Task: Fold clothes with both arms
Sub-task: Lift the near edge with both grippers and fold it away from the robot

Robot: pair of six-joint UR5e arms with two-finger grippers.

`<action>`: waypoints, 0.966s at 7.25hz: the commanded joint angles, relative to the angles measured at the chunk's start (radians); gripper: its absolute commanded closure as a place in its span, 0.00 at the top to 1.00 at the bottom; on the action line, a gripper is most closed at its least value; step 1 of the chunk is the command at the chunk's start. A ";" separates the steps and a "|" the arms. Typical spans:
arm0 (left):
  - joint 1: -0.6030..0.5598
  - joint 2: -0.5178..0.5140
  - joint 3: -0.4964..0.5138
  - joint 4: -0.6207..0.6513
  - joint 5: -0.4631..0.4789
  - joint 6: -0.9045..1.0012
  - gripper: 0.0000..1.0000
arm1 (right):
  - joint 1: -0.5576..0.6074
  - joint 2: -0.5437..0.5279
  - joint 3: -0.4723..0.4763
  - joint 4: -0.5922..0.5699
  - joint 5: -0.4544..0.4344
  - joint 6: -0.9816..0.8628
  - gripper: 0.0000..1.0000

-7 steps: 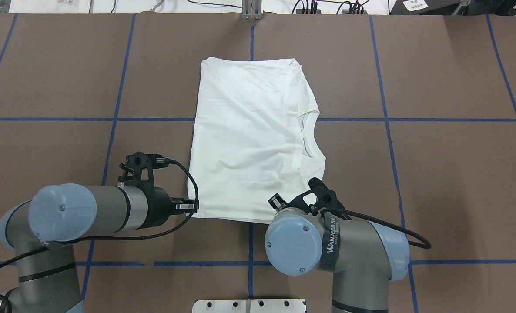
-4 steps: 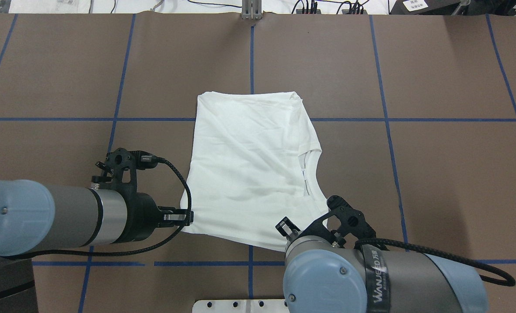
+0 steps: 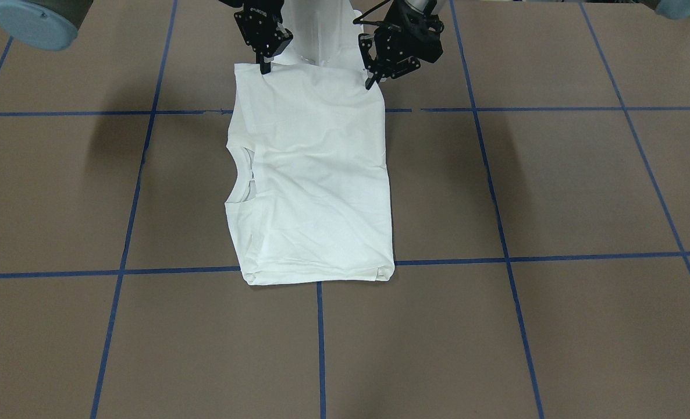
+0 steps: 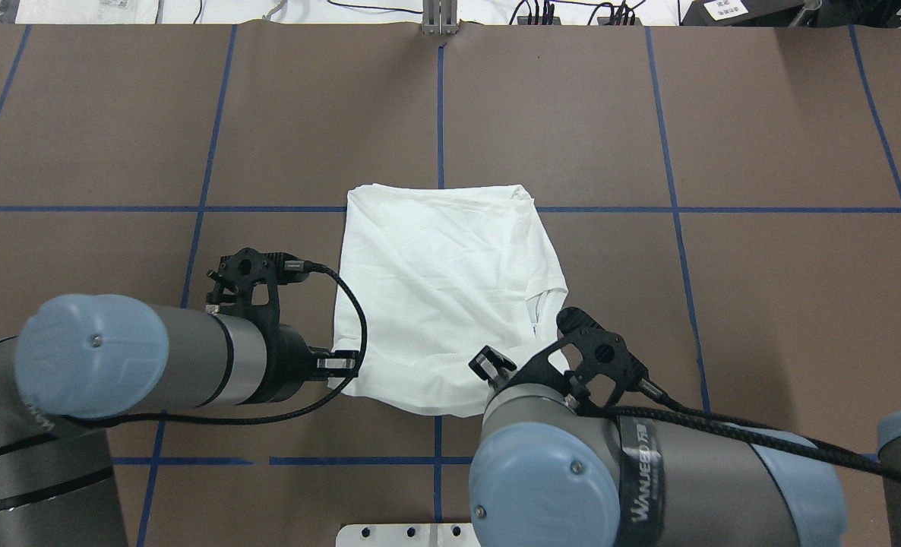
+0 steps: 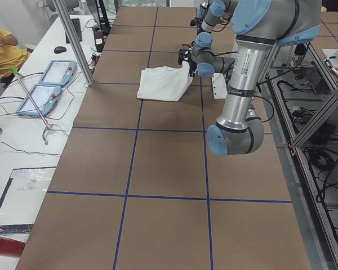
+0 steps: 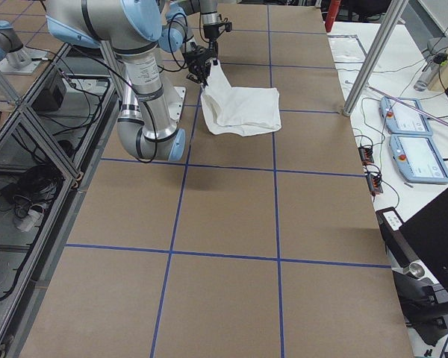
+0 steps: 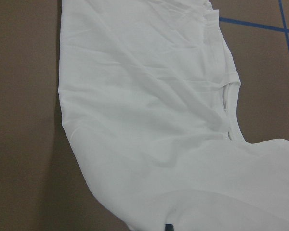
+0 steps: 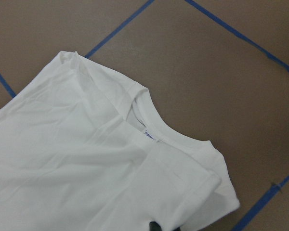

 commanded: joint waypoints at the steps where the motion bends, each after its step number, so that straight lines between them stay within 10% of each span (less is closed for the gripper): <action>1: -0.081 -0.076 0.127 0.004 0.004 0.045 0.00 | 0.134 0.007 -0.162 0.175 -0.010 -0.108 0.00; 7: -0.238 -0.283 0.473 -0.016 0.046 0.150 0.00 | 0.314 0.102 -0.547 0.473 0.020 -0.282 0.00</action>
